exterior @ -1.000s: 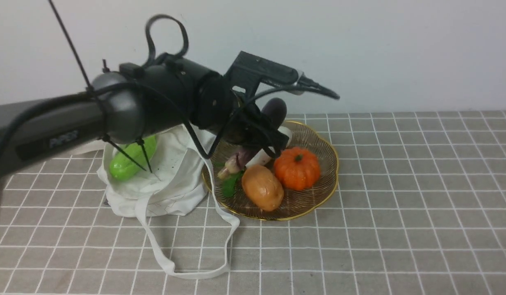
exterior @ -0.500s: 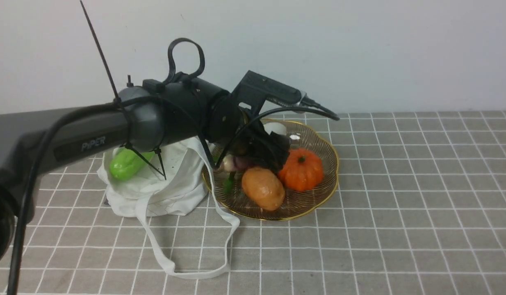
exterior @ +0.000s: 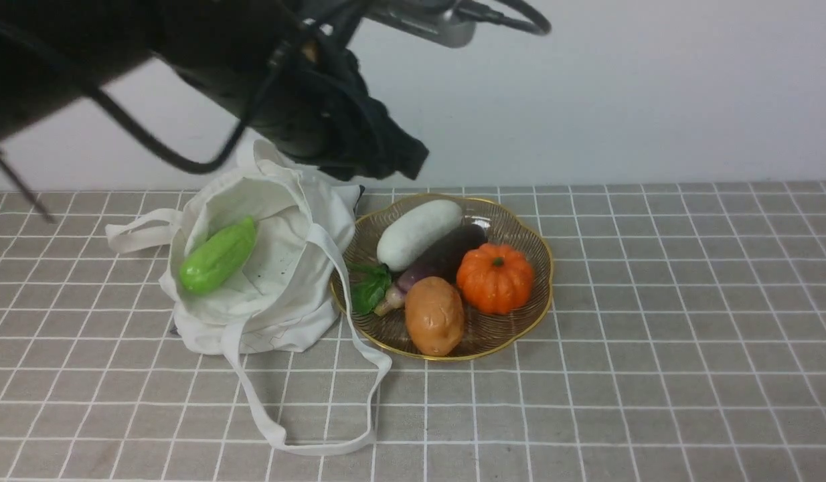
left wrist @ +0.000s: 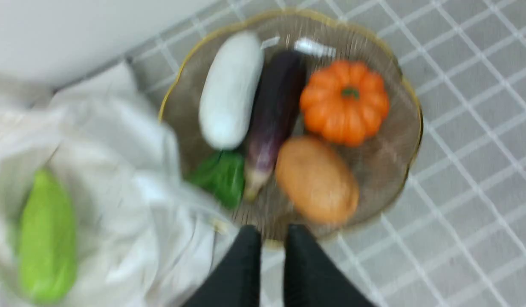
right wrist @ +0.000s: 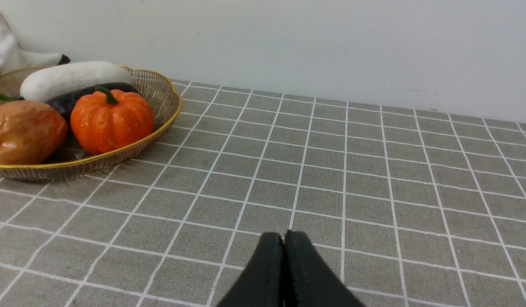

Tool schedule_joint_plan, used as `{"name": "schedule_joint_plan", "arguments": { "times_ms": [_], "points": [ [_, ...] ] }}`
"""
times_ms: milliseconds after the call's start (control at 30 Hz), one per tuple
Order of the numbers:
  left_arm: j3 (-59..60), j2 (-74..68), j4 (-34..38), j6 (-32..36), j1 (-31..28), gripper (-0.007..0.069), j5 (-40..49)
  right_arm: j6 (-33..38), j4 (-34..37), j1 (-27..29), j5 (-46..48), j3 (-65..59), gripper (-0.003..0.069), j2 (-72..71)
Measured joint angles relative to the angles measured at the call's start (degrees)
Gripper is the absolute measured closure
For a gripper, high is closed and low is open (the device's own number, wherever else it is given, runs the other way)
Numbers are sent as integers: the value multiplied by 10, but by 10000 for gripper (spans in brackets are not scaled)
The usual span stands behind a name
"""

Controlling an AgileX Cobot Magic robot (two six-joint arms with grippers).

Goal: Take vegetables from bag on grey coffee tablecloth place on plate.

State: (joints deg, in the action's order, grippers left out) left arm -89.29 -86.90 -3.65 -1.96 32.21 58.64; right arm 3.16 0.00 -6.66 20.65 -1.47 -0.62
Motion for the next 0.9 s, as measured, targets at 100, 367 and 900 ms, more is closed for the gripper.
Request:
{"name": "schedule_joint_plan", "arguments": {
  "times_ms": [100,367,900],
  "points": [
    [8,64,-3,0,0,624,66,0,0,0,0,0,673,0],
    [185,241,-17,-3,0,629,34,0,0,0,0,0,673,0],
    [649,575,7,-48,-1,629,-368,0,0,0,0,0,673,0]
  ]
}}
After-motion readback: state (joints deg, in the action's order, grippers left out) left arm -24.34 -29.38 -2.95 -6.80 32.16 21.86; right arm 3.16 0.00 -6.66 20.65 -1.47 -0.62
